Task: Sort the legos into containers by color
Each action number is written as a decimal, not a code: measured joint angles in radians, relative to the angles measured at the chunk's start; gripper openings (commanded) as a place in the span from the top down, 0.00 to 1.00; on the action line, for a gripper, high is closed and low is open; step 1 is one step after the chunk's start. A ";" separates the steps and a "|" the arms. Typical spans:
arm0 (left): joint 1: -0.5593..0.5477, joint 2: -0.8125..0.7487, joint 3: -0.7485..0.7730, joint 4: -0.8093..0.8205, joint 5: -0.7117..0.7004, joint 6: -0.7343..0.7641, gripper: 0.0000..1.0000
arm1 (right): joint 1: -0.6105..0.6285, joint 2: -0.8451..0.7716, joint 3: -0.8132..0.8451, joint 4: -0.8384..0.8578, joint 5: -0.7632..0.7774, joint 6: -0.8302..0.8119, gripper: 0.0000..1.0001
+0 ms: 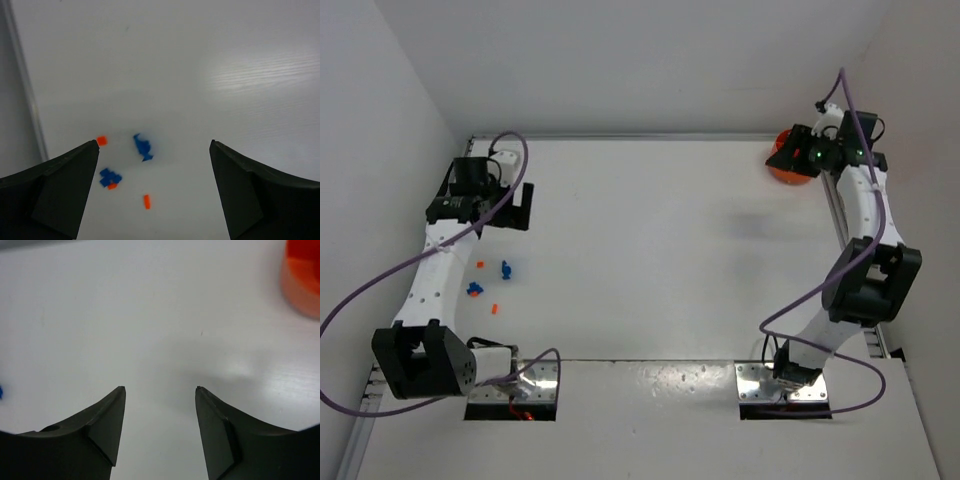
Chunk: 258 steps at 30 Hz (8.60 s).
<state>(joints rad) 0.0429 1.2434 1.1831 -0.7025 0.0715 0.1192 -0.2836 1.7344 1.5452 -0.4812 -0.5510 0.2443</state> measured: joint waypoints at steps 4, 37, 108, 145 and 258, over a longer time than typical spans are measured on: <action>0.149 0.000 -0.068 -0.045 -0.056 0.075 0.05 | 0.045 -0.084 -0.176 -0.044 -0.018 -0.117 0.39; 0.369 -0.132 -0.196 -0.169 0.187 0.465 0.00 | 0.088 -0.210 -0.423 -0.140 0.155 -0.491 0.07; 0.354 0.707 0.115 -0.072 -0.146 0.070 0.62 | 0.098 -0.120 -0.541 -0.023 0.125 -0.537 0.19; -0.093 0.739 0.515 -0.303 0.856 0.202 0.91 | 0.528 -0.027 -0.445 0.457 -0.344 -0.624 0.34; -0.201 0.933 0.520 -0.500 1.165 0.359 0.08 | 0.843 0.114 -0.430 0.683 -0.468 -0.941 1.00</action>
<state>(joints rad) -0.1577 2.1769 1.7031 -1.2022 1.2369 0.4782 0.5598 1.8484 1.1152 0.2020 -1.0187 -0.6968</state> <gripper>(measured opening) 0.868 0.020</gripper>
